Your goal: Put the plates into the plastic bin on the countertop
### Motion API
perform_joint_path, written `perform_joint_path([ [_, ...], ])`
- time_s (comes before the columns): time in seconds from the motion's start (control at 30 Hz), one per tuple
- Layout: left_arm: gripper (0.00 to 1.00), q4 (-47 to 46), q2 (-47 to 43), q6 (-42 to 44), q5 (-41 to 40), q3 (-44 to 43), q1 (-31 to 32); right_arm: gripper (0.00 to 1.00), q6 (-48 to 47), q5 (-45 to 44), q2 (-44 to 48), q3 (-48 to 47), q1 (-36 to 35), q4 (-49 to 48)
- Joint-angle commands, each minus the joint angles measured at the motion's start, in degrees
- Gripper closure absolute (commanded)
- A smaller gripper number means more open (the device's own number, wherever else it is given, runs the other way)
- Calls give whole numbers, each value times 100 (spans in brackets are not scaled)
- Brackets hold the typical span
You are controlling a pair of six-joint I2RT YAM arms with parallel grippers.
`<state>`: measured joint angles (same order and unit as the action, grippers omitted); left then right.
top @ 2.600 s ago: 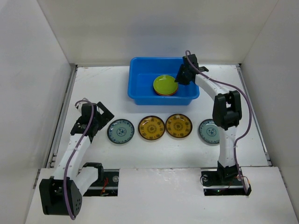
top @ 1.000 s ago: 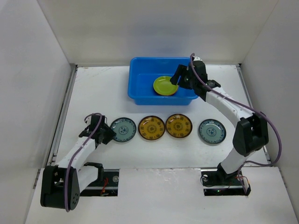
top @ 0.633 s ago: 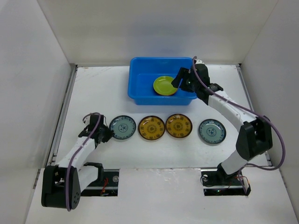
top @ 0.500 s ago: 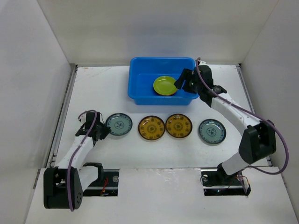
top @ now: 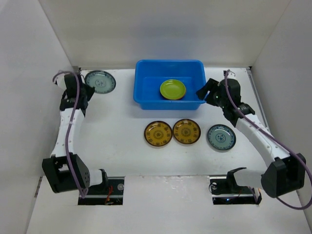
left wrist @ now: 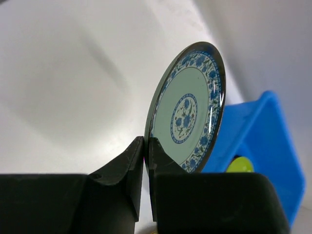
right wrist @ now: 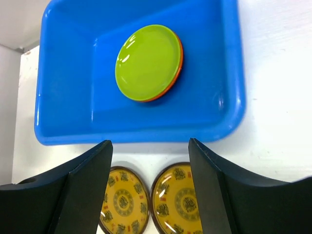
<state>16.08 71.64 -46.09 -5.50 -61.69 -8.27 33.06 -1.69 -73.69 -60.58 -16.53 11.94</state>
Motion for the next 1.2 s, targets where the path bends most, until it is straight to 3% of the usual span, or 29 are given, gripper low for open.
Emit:
perform_joint_path([
  [0.0, 95, -350, 437, 12, -22, -1044, 346, 31, 122, -147, 565, 326, 181, -193],
  [0.27, 94, -833, 2300, 433, 733, -2978, 1964, 31, 280, -419, 1514, 1187, 980, 255],
  [0.47, 93, -896, 3732, 767, 1393, -4165, 2790, 31, 508, -525, 2244, 1803, 1631, 642],
  [0.77, 93, -1028, 5131, 1023, 1622, -4711, 3108, 31, 658, -481, 3079, 2313, 2247, 1239],
  [1.0, 90, -1010, 5729, 1058, 1727, -4993, 3108, 31, 614, -499, 3344, 2392, 2440, 1591],
  [1.17, 71, -975, 5906, 1058, 1771, -5037, 3143, 31, 693, -543, 3265, 2410, 2475, 2047],
])
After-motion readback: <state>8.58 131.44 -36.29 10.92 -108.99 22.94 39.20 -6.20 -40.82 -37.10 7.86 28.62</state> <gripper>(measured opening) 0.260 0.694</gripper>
